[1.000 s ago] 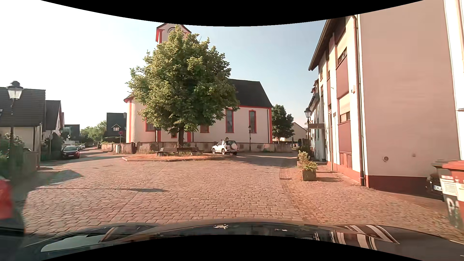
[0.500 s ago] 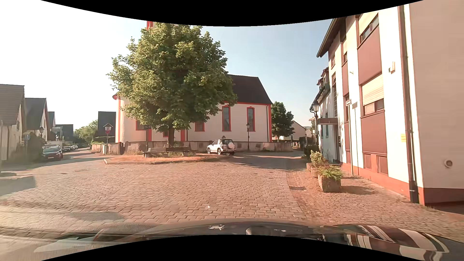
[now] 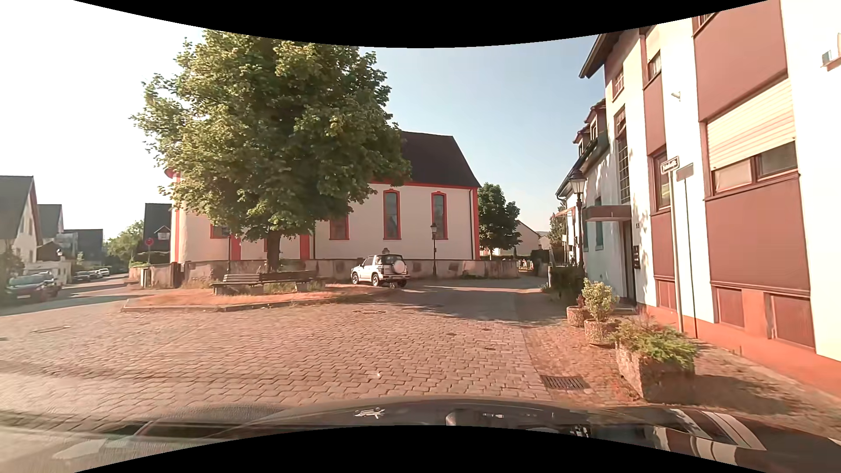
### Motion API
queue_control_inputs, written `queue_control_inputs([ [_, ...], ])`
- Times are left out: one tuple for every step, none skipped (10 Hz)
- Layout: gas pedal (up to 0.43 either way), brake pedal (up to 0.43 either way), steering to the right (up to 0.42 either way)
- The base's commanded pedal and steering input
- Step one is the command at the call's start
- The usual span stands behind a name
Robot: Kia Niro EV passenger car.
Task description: Follow the waypoints while adhering to traffic rules and regulations
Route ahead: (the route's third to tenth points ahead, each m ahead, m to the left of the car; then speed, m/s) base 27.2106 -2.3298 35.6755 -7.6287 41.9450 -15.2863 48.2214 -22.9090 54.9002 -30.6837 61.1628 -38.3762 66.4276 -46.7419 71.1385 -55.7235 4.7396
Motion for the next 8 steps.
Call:
queue_control_inputs([
  [0.067, 0.000, 0.089],
  [0.067, 0.000, 0.086],
  [0.067, 0.000, 0.082],
  [0.067, 0.000, 0.079],
  [0.067, 0.000, 0.079],
  [0.067, 0.000, 0.080],
  [0.067, 0.000, 0.078],
  [0.067, 0.000, 0.074],
])
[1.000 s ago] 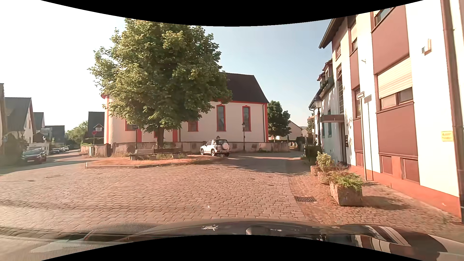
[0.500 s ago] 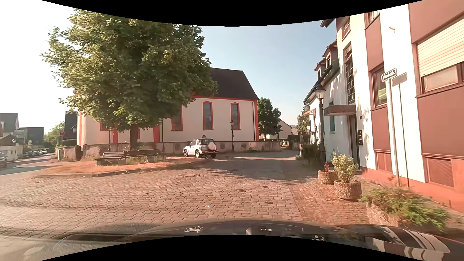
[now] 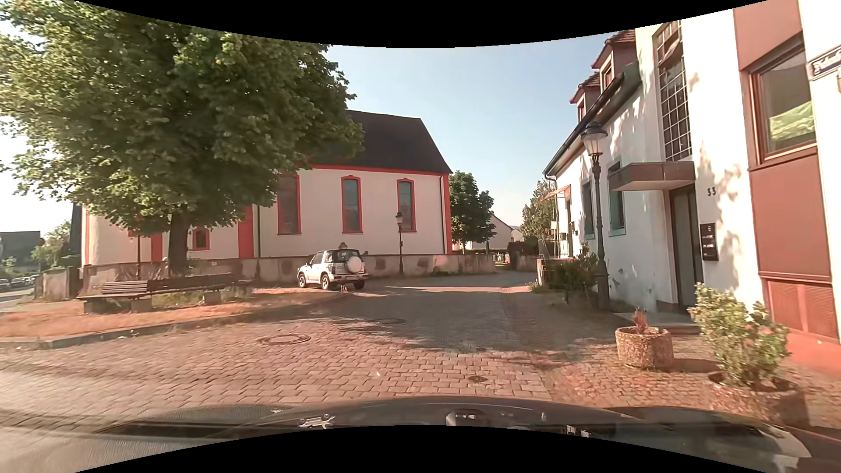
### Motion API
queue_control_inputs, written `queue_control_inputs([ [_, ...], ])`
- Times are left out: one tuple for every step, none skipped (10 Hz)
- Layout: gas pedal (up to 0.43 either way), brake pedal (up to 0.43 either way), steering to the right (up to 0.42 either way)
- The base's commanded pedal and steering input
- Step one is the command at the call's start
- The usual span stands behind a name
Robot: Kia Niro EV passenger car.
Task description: Follow the waypoints while adhering to traffic rules and regulations
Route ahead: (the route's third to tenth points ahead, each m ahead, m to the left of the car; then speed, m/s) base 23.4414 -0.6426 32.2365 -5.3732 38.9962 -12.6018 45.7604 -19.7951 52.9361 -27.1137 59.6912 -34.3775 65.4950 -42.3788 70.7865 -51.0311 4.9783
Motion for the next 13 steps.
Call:
queue_control_inputs([
  [0.067, 0.000, 0.069],
  [0.067, 0.000, 0.066],
  [0.059, 0.000, 0.067],
  [0.059, 0.000, 0.072],
  [0.059, 0.000, 0.071],
  [0.059, 0.000, 0.067],
  [0.059, 0.000, 0.059],
  [0.059, 0.000, 0.055],
  [0.059, 0.000, 0.055],
  [0.059, 0.000, 0.055],
  [0.059, 0.000, 0.052],
  [0.059, 0.000, 0.048],
  [0.059, 0.000, 0.042],
])
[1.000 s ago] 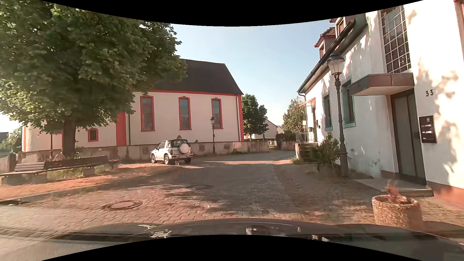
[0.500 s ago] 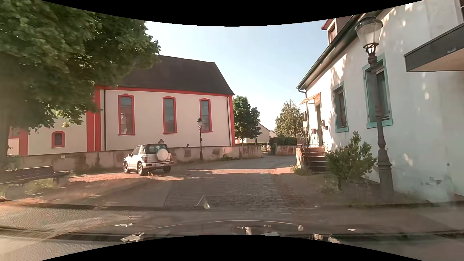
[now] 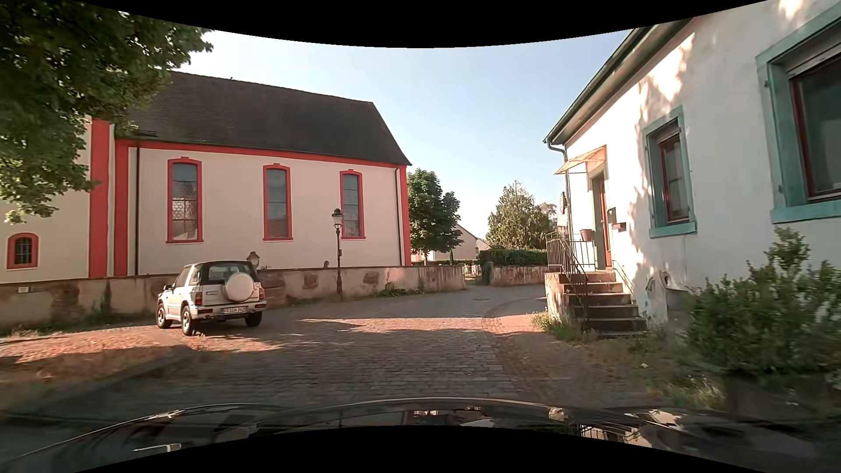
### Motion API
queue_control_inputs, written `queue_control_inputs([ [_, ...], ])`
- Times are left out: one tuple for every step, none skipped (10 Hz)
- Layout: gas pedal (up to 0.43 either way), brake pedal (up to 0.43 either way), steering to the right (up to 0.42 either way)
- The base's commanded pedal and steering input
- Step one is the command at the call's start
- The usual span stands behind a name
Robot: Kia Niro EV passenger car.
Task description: Follow the waypoints while adhering to traffic rules and regulations
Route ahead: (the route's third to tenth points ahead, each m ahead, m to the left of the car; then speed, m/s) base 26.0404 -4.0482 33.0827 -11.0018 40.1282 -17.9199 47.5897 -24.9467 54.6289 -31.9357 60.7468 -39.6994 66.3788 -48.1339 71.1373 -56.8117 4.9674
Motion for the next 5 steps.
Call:
queue_control_inputs([
  [0.059, 0.000, 0.040],
  [0.059, 0.000, 0.038],
  [0.059, 0.000, 0.035],
  [0.059, 0.000, 0.029],
  [0.059, 0.000, 0.022],
])
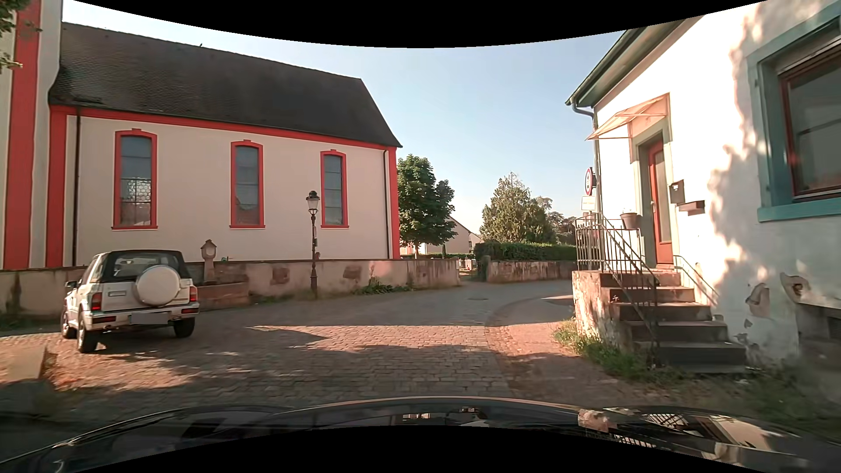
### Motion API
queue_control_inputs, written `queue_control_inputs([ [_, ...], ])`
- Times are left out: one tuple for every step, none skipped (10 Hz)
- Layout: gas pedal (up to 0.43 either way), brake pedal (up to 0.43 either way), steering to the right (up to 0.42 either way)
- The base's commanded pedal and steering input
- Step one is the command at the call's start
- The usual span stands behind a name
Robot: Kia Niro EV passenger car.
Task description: Follow the waypoints while adhering to traffic rules and regulations
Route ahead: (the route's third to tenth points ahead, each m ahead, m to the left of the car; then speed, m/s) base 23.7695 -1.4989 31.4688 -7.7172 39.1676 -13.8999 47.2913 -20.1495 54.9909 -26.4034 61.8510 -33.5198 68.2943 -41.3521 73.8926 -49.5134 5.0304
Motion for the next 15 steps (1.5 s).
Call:
queue_control_inputs([
  [0.059, 0.000, 0.020],
  [0.059, 0.000, 0.020],
  [0.059, 0.000, 0.025],
  [0.059, 0.000, 0.030],
  [0.059, 0.000, 0.034],
  [0.059, 0.000, 0.035],
  [0.059, 0.000, 0.036],
  [0.059, 0.000, 0.040],
  [0.059, 0.000, 0.048],
  [0.047, 0.000, 0.059],
  [0.047, 0.000, 0.066],
  [0.039, 0.000, 0.079],
  [0.039, 0.000, 0.092],
  [0.039, 0.000, 0.104],
  [0.039, 0.000, 0.119],
])
